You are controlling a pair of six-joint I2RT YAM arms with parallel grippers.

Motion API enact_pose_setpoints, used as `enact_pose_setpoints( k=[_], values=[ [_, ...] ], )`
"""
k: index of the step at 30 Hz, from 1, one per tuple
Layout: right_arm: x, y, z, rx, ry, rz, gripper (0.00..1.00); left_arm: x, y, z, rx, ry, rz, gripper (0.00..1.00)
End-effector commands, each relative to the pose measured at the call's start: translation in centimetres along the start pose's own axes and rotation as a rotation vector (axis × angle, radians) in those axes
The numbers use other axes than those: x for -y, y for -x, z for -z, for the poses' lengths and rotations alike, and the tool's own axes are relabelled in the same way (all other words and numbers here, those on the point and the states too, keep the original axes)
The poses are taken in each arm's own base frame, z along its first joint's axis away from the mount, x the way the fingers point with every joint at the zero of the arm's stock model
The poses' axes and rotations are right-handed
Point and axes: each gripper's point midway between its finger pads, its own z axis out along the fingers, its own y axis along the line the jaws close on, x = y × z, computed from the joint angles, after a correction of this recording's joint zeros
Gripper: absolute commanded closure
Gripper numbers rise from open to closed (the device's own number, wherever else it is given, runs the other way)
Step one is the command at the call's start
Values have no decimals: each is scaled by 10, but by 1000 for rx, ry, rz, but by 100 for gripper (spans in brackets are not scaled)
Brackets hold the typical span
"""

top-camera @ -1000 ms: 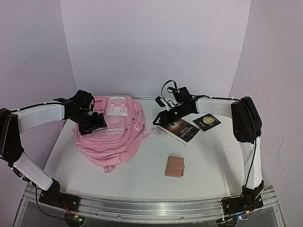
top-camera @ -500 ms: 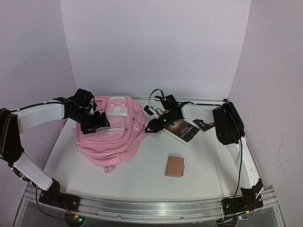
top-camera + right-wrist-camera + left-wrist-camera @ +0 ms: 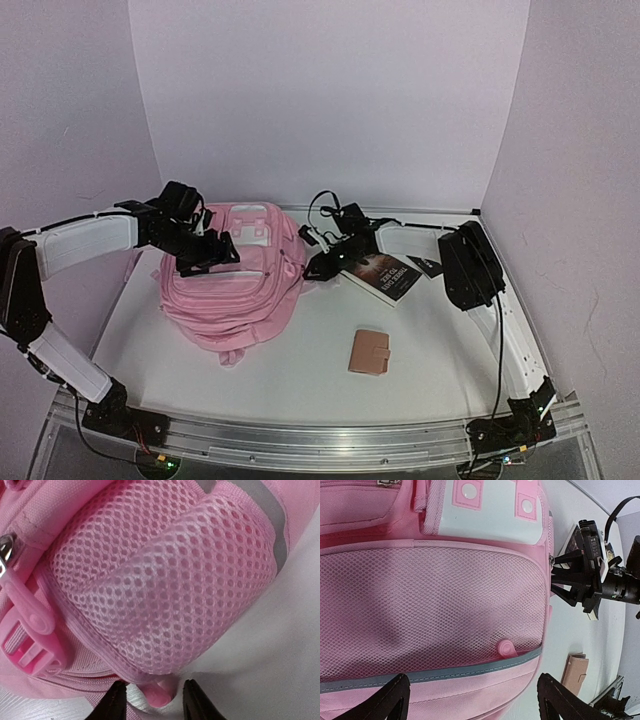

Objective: Pack the student bag
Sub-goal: Zip the student bag at the center of the board.

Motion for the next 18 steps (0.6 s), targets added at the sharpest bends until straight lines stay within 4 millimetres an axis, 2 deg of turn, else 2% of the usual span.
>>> enact_pose_setpoints(
  k=[1,3,5,6,9,14,18],
  values=[
    [-12,2,-7,-4,-5,57,74,13,23,2,68,-16,-25,13],
    [-20,3,-1,-9,-4,88,82,11,24,-7,61,13,-26,14],
    [-25,-1,4,-21,-8,98,97,6,21,-18,48,57,-27,16],
    [-27,0,9,-19,-12,100,99,8,19,-21,49,69,-44,17],
    [-28,-2,20,-27,-34,107,100,29,10,-18,77,81,-159,14],
    [-19,0,27,-25,-66,79,100,55,-6,4,48,66,-313,7],
    [-12,7,33,0,-52,21,100,60,-40,2,-76,100,-468,3]
  ],
)
